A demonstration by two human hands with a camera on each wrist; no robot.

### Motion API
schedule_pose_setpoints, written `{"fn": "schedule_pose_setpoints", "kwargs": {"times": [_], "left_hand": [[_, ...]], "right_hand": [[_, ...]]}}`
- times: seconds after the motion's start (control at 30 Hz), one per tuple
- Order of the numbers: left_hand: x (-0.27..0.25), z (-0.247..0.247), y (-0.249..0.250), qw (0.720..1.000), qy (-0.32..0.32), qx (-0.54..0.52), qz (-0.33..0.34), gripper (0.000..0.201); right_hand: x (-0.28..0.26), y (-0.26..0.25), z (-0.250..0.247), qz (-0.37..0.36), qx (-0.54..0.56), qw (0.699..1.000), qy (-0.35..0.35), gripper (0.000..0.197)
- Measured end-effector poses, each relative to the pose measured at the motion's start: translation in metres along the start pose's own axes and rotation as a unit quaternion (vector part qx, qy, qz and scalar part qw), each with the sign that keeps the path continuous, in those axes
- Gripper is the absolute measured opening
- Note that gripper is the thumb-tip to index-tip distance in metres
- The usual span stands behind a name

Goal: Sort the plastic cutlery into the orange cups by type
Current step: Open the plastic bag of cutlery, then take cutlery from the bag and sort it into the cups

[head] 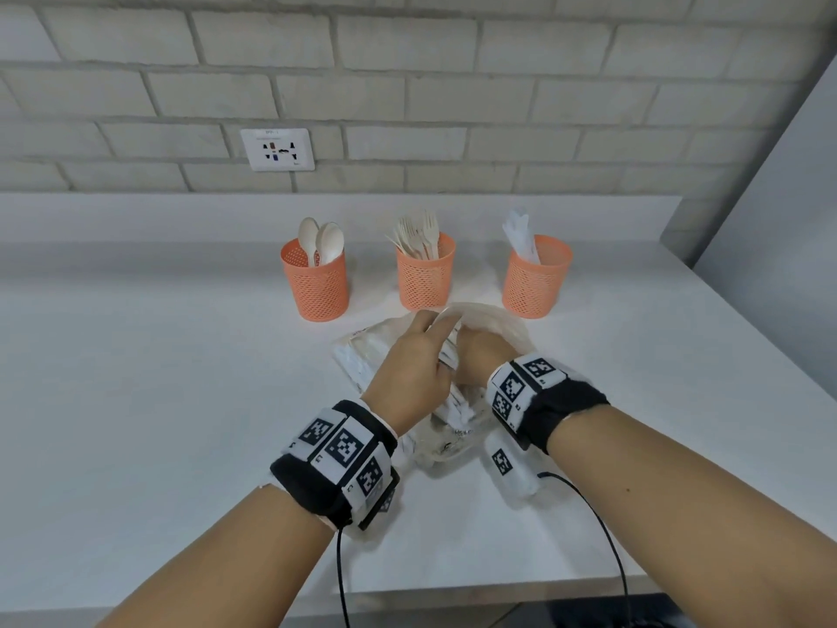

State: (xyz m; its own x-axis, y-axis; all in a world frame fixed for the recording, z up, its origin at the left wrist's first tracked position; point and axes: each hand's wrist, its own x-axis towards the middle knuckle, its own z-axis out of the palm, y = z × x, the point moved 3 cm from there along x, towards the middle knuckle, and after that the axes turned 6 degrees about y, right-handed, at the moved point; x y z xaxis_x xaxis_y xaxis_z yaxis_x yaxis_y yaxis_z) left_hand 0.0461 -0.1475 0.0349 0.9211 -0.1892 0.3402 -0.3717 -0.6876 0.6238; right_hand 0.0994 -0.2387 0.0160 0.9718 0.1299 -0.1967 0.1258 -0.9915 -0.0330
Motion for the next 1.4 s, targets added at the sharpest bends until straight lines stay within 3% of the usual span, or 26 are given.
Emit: {"fn": "schedule_pose_setpoints", "kwargs": {"times": [0.03, 0.07, 0.1, 0.13, 0.17, 0.2, 0.23, 0.27, 0.3, 0.4, 0.5, 0.57, 0.63, 0.67, 0.73, 0.8, 0.93, 1.07, 1.27, 1.4], "left_hand": [[0.000, 0.001, 0.001, 1.000, -0.004, -0.006, 0.003, 0.066], [0.000, 0.002, 0.001, 1.000, -0.006, -0.013, 0.008, 0.063], [0.001, 0.002, 0.001, 1.000, -0.004, -0.022, 0.012, 0.060], [0.002, 0.001, 0.001, 0.999, 0.001, -0.032, 0.015, 0.056], [0.004, 0.000, 0.000, 0.999, 0.009, -0.039, 0.013, 0.052], [0.005, -0.002, -0.001, 0.999, 0.016, -0.038, 0.009, 0.051], [0.006, -0.004, -0.003, 0.999, 0.019, -0.026, 0.005, 0.052], [0.007, -0.006, -0.005, 1.000, 0.020, -0.008, 0.004, 0.053], [0.008, -0.006, -0.006, 1.000, 0.019, 0.010, 0.006, 0.055], [0.007, 0.000, 0.001, 0.999, -0.023, 0.040, 0.017, 0.059], [-0.001, 0.016, 0.006, 0.992, -0.113, 0.058, 0.005, 0.085], [-0.008, 0.026, 0.003, 0.984, -0.150, 0.091, 0.002, 0.104], [-0.014, 0.035, 0.000, 0.982, -0.156, 0.106, -0.013, 0.120], [-0.016, 0.040, 0.000, 0.982, -0.154, 0.106, -0.018, 0.127], [-0.021, 0.048, 0.003, 0.983, -0.145, 0.109, -0.029, 0.133], [-0.021, 0.051, 0.002, 0.982, -0.136, 0.122, -0.041, 0.135], [-0.009, 0.043, -0.014, 0.982, -0.122, 0.120, -0.077, 0.144], [0.003, 0.032, -0.019, 0.978, -0.113, 0.141, -0.103, 0.137], [0.024, 0.020, -0.030, 0.960, -0.150, 0.158, -0.174, 0.141], [0.029, 0.007, -0.033, 0.959, -0.170, 0.128, -0.186, 0.138]], "right_hand": [[-0.005, -0.017, -0.001, 0.012, -0.110, 0.994, -0.024, 0.026], [-0.020, -0.024, 0.011, 0.025, -0.165, 0.975, -0.148, 0.029], [-0.021, -0.029, 0.020, 0.032, -0.299, 0.939, -0.165, 0.033], [-0.019, -0.031, 0.016, 0.070, -0.350, 0.920, -0.163, 0.034], [-0.016, -0.032, 0.015, 0.062, -0.340, 0.927, -0.147, 0.041], [-0.010, -0.020, 0.014, 0.053, -0.255, 0.957, -0.129, 0.049], [-0.011, -0.015, 0.008, 0.062, -0.104, 0.987, -0.104, 0.049], [-0.013, -0.012, -0.007, 0.037, -0.081, 0.996, -0.031, 0.037], [-0.013, 0.000, -0.018, -0.008, 0.052, 0.998, -0.044, 0.030], [-0.017, 0.024, -0.017, -0.012, 0.275, 0.951, -0.143, 0.026], [-0.001, 0.031, -0.004, -0.011, 0.391, 0.913, -0.114, 0.022], [0.002, 0.035, -0.001, 0.008, 0.452, 0.878, -0.154, 0.020], [-0.003, 0.035, 0.001, 0.012, 0.499, 0.842, -0.203, 0.013], [-0.004, 0.035, 0.003, 0.025, 0.516, 0.834, -0.195, 0.012], [-0.001, 0.037, 0.008, 0.036, 0.498, 0.856, -0.134, 0.008], [-0.002, 0.036, 0.010, 0.029, 0.454, 0.882, -0.120, 0.022], [-0.019, 0.042, -0.005, 0.021, 0.483, 0.851, -0.206, 0.033], [-0.043, 0.059, -0.015, -0.017, 0.466, 0.861, -0.203, 0.051], [-0.071, 0.082, -0.024, -0.095, 0.515, 0.829, -0.195, 0.059], [-0.080, 0.102, -0.027, -0.121, 0.594, 0.772, -0.190, 0.057]]}}
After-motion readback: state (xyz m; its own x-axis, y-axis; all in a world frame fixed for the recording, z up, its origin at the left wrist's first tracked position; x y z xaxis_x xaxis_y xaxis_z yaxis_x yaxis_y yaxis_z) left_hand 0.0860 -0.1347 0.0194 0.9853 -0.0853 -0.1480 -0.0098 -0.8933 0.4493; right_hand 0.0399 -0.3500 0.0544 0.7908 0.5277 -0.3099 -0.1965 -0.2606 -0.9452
